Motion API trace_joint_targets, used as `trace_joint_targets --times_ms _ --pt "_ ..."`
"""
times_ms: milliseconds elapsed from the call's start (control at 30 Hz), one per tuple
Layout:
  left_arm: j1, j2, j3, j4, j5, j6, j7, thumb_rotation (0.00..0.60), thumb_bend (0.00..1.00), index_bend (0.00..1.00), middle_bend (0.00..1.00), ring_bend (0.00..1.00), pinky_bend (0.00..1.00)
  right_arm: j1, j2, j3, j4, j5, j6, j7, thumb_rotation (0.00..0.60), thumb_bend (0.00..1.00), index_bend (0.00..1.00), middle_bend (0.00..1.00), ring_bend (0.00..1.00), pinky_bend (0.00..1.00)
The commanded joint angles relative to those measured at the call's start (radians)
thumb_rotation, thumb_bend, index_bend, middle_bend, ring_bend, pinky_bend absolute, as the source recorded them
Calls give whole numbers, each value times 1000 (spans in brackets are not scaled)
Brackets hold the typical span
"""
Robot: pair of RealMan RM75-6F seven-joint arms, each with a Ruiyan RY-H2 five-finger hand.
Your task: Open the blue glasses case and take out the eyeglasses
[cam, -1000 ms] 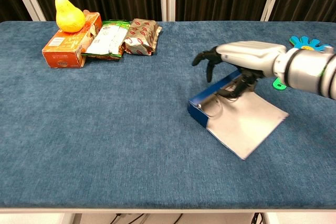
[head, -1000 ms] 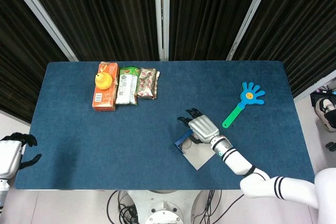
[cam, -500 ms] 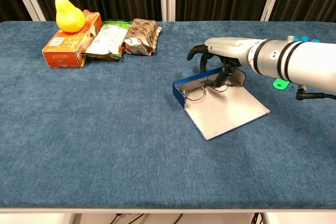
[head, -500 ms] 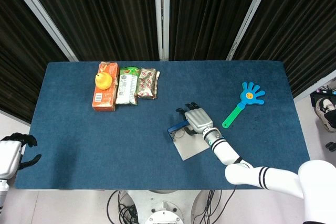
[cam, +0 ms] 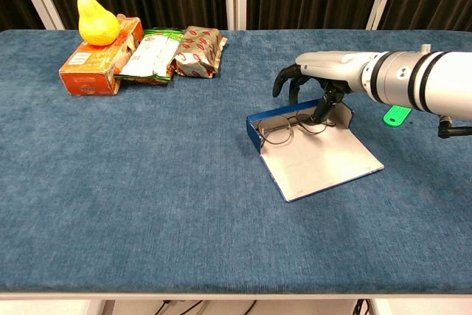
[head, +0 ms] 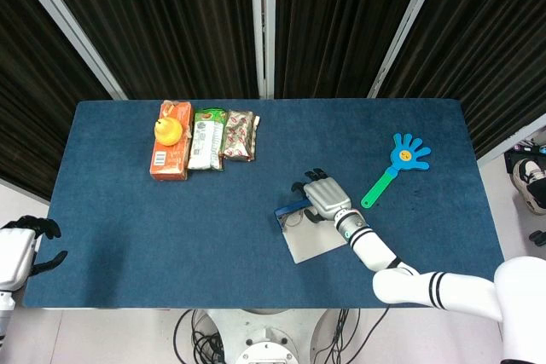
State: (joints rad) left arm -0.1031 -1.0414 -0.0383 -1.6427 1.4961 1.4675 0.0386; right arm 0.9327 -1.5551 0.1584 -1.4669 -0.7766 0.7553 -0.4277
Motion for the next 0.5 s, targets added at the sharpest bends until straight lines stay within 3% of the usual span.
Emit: trace_joint_targets --times_ms 33,500 --pt "0 0 0 1 0 0 -1 600 164 538 536 391 518 9 -12 -3 17 5 2 -3 600 383 318 373 78 0" --pt "0 0 1 3 3 1 -7 600 164 538 536 391 518 23 -5 -16 19 27 2 5 600 433 394 371 79 0"
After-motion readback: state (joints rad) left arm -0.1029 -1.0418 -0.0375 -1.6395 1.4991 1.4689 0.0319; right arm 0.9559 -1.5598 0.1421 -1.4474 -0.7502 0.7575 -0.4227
